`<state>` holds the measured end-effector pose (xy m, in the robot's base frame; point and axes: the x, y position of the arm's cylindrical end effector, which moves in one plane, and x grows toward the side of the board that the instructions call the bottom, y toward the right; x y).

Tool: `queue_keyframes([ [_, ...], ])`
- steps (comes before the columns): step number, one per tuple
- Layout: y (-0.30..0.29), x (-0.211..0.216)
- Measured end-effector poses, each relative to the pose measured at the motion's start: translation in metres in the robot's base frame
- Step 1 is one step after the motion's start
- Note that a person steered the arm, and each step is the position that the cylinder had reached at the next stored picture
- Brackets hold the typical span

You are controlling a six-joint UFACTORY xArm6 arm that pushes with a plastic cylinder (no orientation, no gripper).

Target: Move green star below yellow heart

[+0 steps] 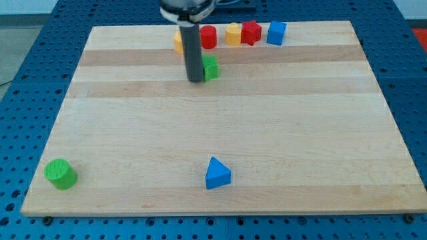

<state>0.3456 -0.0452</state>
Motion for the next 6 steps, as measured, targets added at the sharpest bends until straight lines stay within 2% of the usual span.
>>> queue_keyframes([
  [1,0.027,-0.025],
  [3,0.014,0.015],
  [5,0.034,-0.018],
  [6,0.071,-0.032],
])
